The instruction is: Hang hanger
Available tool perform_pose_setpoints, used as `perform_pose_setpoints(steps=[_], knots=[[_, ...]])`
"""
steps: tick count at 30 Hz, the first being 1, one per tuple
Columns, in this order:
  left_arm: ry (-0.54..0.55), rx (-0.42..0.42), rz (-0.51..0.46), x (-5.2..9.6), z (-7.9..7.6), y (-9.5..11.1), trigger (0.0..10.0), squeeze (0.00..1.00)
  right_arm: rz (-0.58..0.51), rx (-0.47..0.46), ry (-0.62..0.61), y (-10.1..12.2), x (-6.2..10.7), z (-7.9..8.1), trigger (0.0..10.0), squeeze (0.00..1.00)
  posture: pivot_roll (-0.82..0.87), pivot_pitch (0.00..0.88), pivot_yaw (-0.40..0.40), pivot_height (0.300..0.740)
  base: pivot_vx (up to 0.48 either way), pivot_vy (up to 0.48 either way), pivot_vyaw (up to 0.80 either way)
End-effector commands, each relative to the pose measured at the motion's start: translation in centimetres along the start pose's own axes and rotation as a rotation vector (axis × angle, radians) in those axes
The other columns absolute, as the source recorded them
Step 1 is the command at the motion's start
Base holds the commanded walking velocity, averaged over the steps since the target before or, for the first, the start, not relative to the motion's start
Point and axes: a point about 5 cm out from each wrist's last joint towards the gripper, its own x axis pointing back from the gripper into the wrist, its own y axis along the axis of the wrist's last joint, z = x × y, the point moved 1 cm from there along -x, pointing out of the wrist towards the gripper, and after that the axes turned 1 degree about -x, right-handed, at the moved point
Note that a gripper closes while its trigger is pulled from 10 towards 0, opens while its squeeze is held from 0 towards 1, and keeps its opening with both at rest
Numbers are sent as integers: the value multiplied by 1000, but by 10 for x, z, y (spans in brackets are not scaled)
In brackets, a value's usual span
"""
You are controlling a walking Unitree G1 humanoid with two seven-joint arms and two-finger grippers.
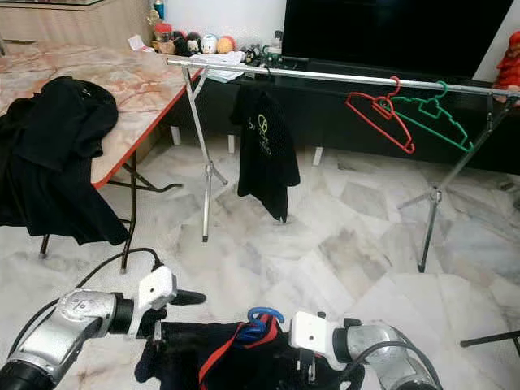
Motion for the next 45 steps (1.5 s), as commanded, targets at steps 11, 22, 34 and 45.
perform_pose_setpoints(steps=[11, 22, 34, 45], knots=[[-12, -44, -1, -18, 2, 6, 10000, 1000, -99, 94, 17, 30, -11, -10, 0, 0, 53, 95, 4, 740, 0, 0, 0], [-29, -12, -30, -27, -3, 7, 10000, 0, -117, 120, 21, 40, -17, -13, 0, 0, 54, 94, 5, 740, 0, 0, 0], [41, -32, -8, -29, 1, 9, 10000, 0, -127, 92, -62, 50, -21, -28, 0, 0, 60, 94, 2, 740, 0, 0, 0], [105, -41, -21, -32, 7, 13, 0, 0, -128, 74, -65, 52, -26, -28, 0, 0, 63, 95, 3, 740, 0, 0, 0]])
